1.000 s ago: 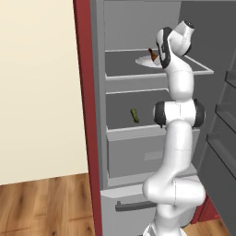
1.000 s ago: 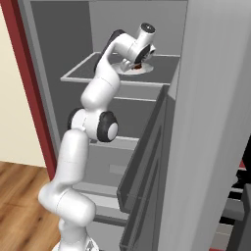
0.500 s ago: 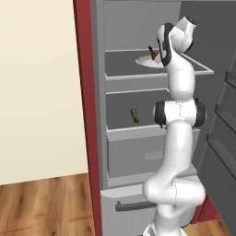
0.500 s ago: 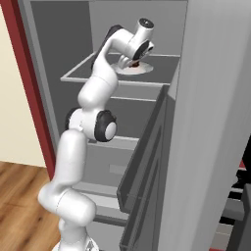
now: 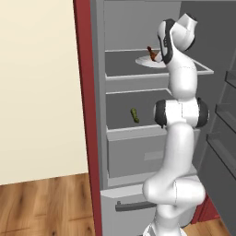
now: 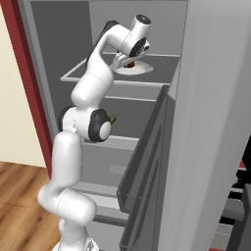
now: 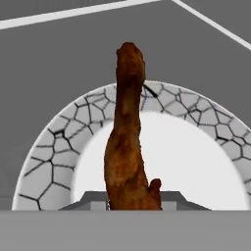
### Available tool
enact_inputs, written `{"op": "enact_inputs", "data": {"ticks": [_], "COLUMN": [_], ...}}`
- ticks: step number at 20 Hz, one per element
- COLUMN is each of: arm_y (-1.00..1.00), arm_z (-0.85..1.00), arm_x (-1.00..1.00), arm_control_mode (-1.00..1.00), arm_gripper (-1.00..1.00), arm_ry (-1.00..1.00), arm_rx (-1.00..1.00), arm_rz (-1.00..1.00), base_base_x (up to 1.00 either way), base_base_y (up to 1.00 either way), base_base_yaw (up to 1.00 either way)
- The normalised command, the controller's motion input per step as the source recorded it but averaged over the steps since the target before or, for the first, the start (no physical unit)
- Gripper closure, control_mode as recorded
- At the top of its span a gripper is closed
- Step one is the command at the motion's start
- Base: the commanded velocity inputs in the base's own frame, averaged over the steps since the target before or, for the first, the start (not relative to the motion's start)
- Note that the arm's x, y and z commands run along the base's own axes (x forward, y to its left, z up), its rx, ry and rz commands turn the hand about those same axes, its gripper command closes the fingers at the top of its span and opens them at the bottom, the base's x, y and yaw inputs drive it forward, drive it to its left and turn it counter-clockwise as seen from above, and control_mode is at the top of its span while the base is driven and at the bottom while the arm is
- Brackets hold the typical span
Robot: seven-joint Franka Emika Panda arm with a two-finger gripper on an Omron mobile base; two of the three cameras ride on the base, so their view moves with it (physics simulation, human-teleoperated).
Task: Transport the chicken drumstick from the fridge to the microwave and turn on the microwave.
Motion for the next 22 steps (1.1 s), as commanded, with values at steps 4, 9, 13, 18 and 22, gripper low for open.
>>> {"op": "enact_inputs", "data": {"ticks": [4, 9, 13, 18, 22], "arm_y": [0.21, 0.21, 0.22, 0.2, 0.18], "arm_z": [-0.2, -0.13, 0.06, 0.13, 0.13], "arm_x": [-0.48, -0.49, -0.6, -0.68, -0.62], "arm_control_mode": [-1.0, -1.0, -1.0, -1.0, -1.0], "arm_gripper": [1.0, 1.0, 1.0, 1.0, 1.0], "arm_ry": [-0.13, -0.14, -0.11, 0.0, 0.08], "arm_rx": [0.0, 0.0, 0.01, 0.05, 0.06], "arm_rz": [0.0, 0.0, 0.0, 0.0, 0.0], "base_base_x": [0.0, 0.0, 0.0, 0.0, 0.0], "base_base_y": [0.0, 0.0, 0.0, 0.0, 0.0], "base_base_yaw": [0.0, 0.0, 0.0, 0.0, 0.0]}}
